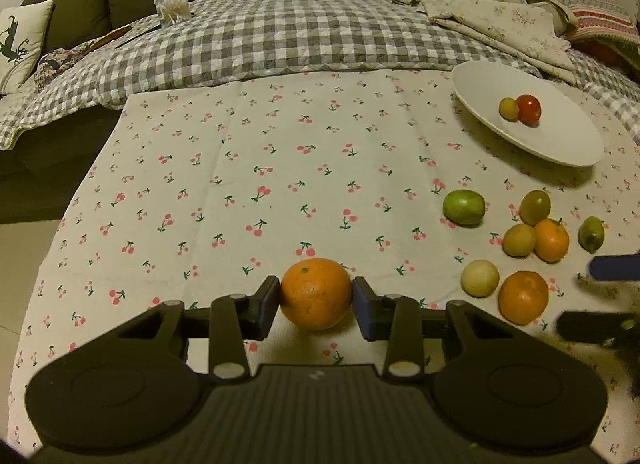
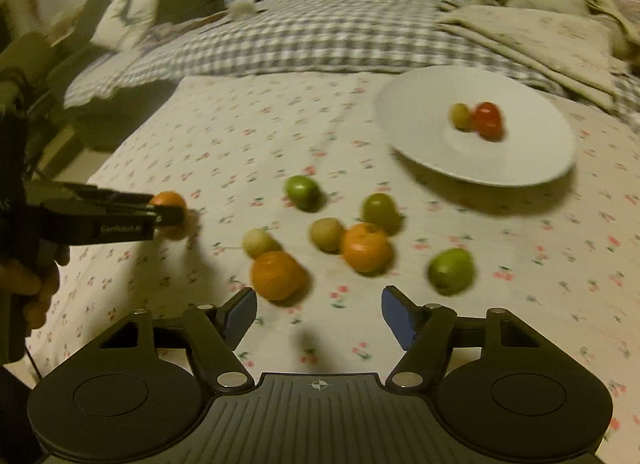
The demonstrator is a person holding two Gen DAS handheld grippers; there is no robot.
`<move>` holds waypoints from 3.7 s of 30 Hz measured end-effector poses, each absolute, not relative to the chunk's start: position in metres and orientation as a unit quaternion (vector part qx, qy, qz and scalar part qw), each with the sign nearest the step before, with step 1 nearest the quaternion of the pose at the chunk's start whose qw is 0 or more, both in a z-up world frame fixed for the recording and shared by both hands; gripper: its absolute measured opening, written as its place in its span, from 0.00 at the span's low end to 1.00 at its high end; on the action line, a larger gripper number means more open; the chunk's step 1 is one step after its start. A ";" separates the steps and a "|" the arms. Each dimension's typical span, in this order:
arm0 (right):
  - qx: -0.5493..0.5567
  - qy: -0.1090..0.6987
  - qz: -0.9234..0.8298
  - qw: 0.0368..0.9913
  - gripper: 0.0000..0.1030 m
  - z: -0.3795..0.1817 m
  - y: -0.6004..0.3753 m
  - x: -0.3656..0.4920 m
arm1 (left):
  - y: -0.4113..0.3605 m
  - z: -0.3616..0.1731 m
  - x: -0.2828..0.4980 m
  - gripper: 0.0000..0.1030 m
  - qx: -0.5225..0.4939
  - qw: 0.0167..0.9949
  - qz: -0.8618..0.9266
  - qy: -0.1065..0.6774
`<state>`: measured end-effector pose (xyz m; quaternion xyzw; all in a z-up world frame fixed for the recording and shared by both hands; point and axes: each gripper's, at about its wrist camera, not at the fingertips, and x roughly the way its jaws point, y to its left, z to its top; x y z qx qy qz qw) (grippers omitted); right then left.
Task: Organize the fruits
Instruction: 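Grasp the second orange mandarin with the right tool while the left tool holds its mandarin, then carry both mandarins over the white plate and open both tools to release them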
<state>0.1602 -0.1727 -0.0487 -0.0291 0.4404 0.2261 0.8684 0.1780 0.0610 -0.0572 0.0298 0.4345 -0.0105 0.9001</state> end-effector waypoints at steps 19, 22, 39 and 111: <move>-0.078 0.443 0.255 0.856 0.31 -0.058 -0.135 0.173 | 0.059 -0.042 0.178 0.37 0.018 0.910 -0.020 0.414; -0.075 0.446 0.245 0.858 0.31 -0.055 -0.141 0.174 | 0.054 -0.039 0.179 0.37 0.020 0.912 -0.026 0.408; -0.016 0.429 0.161 0.889 0.31 -0.017 -0.235 0.202 | 0.000 -0.017 0.206 0.37 0.011 0.921 -0.081 0.381; 0.084 0.402 0.097 0.907 0.49 0.011 -0.304 0.248 | -0.030 0.002 0.246 0.51 0.030 0.922 -0.154 0.353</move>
